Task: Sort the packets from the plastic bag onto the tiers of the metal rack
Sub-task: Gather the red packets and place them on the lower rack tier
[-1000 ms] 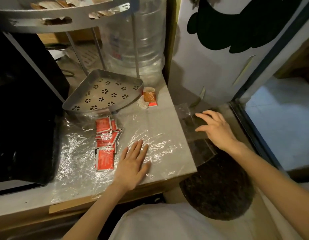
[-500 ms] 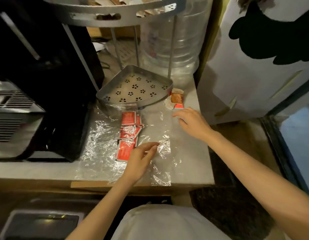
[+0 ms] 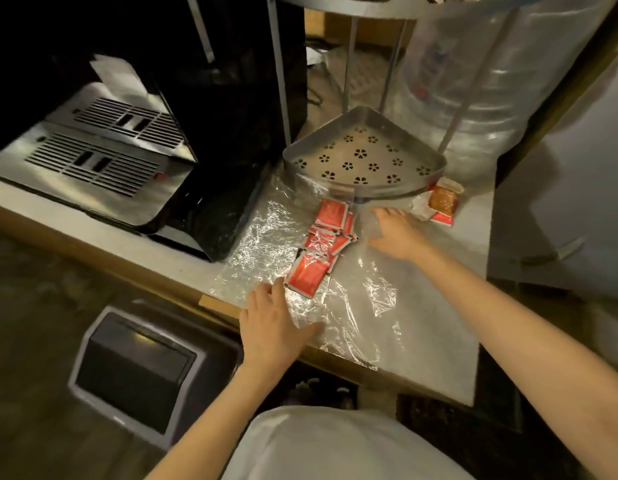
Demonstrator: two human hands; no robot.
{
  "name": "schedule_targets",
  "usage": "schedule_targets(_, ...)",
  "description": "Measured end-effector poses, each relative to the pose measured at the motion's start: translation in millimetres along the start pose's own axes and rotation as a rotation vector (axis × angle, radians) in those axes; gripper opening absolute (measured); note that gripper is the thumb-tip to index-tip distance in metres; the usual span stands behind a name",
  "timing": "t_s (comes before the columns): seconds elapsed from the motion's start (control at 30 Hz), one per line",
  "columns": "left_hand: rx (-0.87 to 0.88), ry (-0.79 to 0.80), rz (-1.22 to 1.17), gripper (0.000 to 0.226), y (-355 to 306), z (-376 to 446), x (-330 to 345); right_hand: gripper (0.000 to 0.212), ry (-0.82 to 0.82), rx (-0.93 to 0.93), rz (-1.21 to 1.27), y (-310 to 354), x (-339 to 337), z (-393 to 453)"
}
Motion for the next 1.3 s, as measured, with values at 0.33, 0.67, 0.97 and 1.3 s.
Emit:
schedule_targets(0.33,-0.136,0.011,-0.035,0.074,13,-1,-4,0.031,0.02,0.118,0.303,-13,-15,3)
schedule_targets(0.67,-0.114,0.249,-0.643,0.021,15,20,-26,0.011,0.191,0.037,0.604,-20,-31,-21)
schedule_targets(0.97,-0.356,0.437,-1.746,0.041,18,61,-42,0.012,0.225,0.096,1.304,-41,-50,-54)
schedule_targets(1.3,-0.263,0.692,-1.807,0.057,-20,103,-54,0.017,0.092,0.262,1.659,-64,-52,-72)
Point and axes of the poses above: each hand's wrist, its own z-axis towards the middle knuckle, its own x-axis out of the palm, y = z × x, the point moved 6 cm from there along z, towards the middle knuckle, and after that the axes turned 3 degrees about y, right-handed, at the moved point
